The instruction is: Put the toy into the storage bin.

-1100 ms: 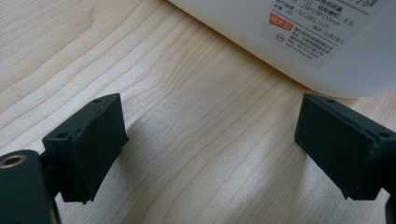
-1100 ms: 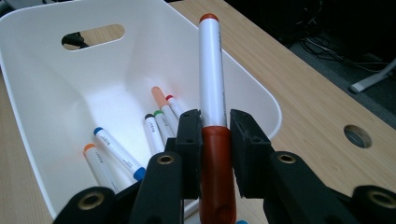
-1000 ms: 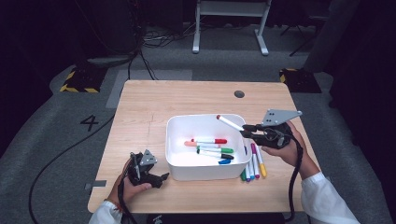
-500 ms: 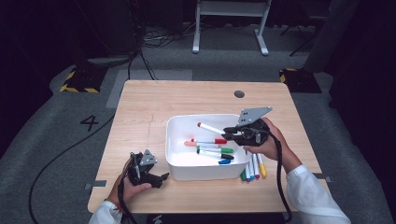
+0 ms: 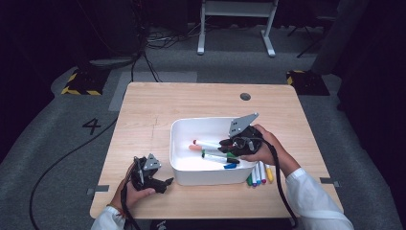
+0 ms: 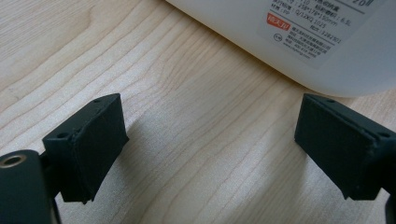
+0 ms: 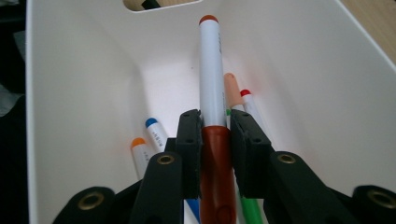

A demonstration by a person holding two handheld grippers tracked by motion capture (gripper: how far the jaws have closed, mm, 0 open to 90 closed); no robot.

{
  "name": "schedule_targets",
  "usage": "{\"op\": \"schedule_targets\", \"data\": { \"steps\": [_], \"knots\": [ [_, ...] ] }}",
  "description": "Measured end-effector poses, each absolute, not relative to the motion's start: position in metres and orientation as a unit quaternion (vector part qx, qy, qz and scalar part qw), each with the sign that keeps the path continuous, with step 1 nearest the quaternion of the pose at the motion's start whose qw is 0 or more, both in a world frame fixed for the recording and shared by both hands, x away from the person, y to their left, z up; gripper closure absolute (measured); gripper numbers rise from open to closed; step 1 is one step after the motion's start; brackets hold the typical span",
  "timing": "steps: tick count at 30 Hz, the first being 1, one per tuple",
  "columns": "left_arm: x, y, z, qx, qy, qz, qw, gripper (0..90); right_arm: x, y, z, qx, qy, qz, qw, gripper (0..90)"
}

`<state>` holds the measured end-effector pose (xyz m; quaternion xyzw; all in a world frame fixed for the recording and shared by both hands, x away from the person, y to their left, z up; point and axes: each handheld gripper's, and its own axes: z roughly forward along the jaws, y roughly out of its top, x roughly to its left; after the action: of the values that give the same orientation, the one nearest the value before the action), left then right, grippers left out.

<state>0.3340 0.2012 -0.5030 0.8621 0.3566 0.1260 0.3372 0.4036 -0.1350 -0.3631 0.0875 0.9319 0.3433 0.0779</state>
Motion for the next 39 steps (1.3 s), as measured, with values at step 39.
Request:
{"op": "schedule_targets", "data": {
  "steps": [39],
  "knots": [
    [0.334,0.201,-0.503,0.862,0.356,0.126,0.337,9.1,0.38,-0.148,-0.358,0.077,0.934,0.341,0.073,59.0]
  ]
}}
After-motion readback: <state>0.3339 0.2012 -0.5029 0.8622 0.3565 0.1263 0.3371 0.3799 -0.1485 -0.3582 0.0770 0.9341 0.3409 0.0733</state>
